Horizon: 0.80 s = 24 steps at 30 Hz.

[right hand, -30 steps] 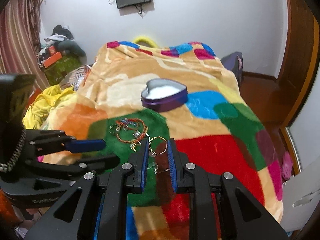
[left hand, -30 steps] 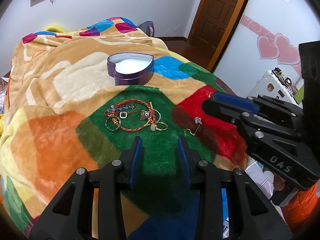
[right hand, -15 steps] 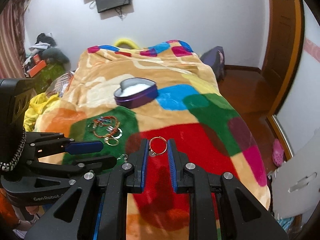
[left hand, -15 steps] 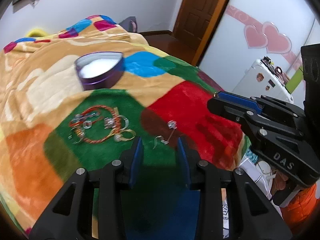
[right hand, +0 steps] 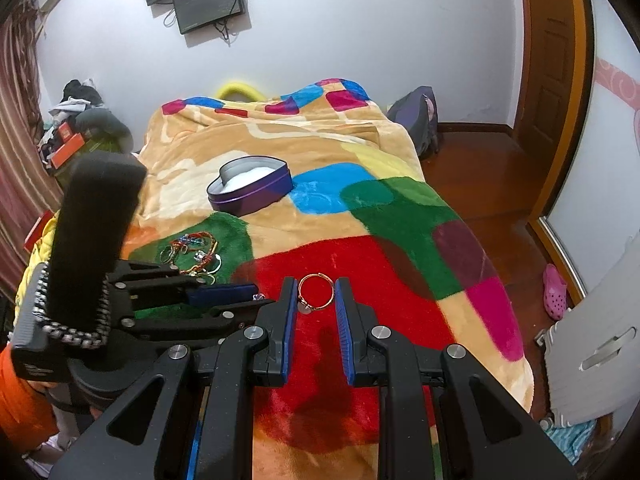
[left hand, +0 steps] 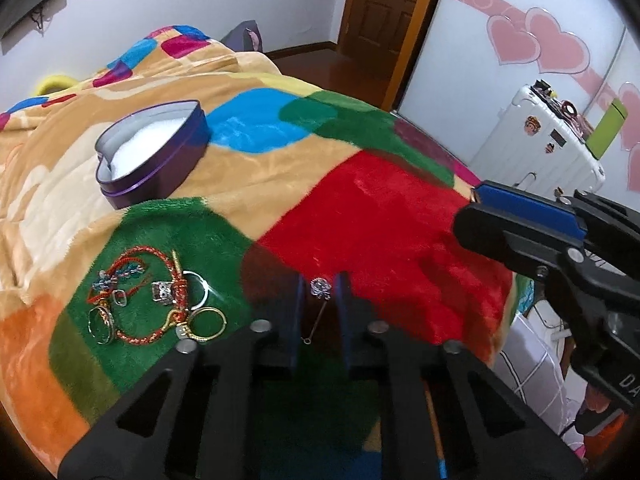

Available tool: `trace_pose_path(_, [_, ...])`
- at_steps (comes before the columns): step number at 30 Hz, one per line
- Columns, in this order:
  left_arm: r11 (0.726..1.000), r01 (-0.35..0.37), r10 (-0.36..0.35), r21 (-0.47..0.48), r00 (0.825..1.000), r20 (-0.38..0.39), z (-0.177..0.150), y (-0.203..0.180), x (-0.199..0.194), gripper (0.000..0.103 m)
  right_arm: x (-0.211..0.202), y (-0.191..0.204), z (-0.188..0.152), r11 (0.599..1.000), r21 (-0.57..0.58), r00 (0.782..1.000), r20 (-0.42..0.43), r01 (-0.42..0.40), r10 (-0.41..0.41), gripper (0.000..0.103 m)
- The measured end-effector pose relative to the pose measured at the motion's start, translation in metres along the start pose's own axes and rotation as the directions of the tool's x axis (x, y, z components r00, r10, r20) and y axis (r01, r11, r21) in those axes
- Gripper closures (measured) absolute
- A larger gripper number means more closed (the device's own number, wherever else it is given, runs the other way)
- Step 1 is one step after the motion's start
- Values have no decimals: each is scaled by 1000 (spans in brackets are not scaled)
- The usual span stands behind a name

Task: Organize jewelry
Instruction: 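Grasp a silver hook earring with the left tool while the right tool holds the ring, then carry the earring into the heart tin and open the left tool while the right tool follows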

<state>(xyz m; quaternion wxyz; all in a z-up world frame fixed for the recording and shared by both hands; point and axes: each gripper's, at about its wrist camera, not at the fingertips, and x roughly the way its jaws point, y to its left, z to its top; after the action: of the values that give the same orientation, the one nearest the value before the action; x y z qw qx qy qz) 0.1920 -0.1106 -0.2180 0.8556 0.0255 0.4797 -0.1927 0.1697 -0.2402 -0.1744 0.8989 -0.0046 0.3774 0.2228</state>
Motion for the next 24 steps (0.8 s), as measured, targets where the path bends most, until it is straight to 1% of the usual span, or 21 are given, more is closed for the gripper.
trace_pose_path(5, [1000, 0, 0, -25, 1000, 21, -1, 5, -10, 95, -1, 1, 2, 1000, -2, 1000, 5, -4, 4, 86])
trace_pose_path(8, [999, 10, -8, -52, 999, 46, 0, 12, -22, 95, -3, 3, 7, 1000, -4, 1000, 20, -12, 12, 86])
trace_pose_path(14, [996, -18, 28, -83, 992, 126, 11, 31, -55, 95, -5, 13, 24, 999, -33, 998, 55, -22, 24, 86])
trace_pose_path(17, [995, -35, 51, -95, 983, 174, 18, 43, -74, 95, -4, 20, 35, 998, -51, 997, 75, -30, 34, 86])
trace_pose_path(20, [993, -54, 78, -108, 971, 224, 25, 55, -93, 95, -3, 27, 45, 997, -67, 994, 96, -39, 46, 86])
trace_pose_path(24, [988, -89, 121, -128, 955, 270, 35, 67, -109, 95, -1, 36, 60, 995, -91, 990, 129, -50, 61, 86])
